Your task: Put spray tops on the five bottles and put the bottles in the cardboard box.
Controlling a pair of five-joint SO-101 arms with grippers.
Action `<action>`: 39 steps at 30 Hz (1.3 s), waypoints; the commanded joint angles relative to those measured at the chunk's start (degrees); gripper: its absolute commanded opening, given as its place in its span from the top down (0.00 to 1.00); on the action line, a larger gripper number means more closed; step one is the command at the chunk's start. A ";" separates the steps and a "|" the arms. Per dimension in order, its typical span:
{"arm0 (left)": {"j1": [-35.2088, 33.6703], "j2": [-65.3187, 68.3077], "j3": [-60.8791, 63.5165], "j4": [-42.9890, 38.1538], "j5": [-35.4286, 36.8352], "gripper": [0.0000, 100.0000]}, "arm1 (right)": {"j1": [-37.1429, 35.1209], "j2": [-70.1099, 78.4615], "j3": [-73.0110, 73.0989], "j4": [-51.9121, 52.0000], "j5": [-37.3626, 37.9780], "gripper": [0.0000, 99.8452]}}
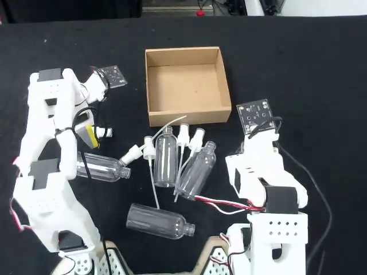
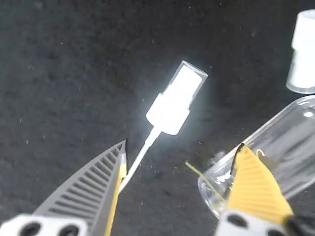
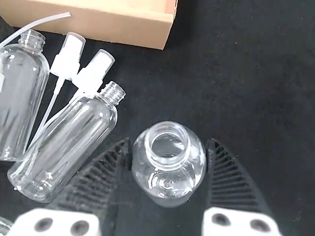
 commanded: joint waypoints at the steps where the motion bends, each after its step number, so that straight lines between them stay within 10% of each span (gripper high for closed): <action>1: 0.66 1.67 -3.91 0.09 -3.96 0.67 | 0.44 -1.45 -0.40 -1.67 -0.53 0.83; 39: 2.24 7.30 1.45 -12.13 -4.84 0.76 | 0.88 -1.45 -0.31 -1.58 -0.53 0.83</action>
